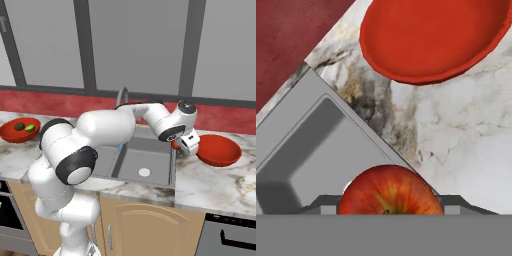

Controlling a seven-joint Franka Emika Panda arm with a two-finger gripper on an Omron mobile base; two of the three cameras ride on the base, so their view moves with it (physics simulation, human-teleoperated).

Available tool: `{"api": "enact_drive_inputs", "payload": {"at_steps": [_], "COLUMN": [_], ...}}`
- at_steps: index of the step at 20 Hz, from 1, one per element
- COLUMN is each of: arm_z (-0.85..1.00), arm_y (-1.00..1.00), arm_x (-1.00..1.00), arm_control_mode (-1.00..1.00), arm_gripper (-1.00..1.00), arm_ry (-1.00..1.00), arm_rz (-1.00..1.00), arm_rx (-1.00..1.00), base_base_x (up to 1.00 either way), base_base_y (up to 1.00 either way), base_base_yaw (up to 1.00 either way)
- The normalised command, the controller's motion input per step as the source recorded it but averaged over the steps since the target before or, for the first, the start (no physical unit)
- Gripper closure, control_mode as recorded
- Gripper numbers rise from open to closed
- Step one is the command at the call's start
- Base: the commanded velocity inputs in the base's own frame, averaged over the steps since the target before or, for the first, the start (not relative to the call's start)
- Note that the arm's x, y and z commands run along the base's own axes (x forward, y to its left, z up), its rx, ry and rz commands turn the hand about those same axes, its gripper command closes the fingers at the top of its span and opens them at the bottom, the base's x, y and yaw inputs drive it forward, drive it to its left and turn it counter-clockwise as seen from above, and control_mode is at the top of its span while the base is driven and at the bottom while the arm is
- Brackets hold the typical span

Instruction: Pick the kiwis from the sink and place them in one bowl. Place the apple in the other bowl. Then turn off the sink faucet.

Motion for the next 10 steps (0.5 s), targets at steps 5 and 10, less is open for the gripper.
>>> {"api": "enact_drive_inputs", "payload": {"at_steps": [5,10], "arm_z": [-0.19,-0.01], "arm_y": [-0.12,-0.34], "arm_x": [0.33,0.40], "arm_control_mode": [-1.00,-1.00], "arm_gripper": [1.00,1.00], "arm_ry": [-0.06,-0.04], "arm_rz": [-0.20,-0.11], "arm_rx": [0.00,0.00], "base_base_x": [0.00,0.00], "base_base_y": [0.00,0.00], "base_base_yaw": [0.00,0.00]}}
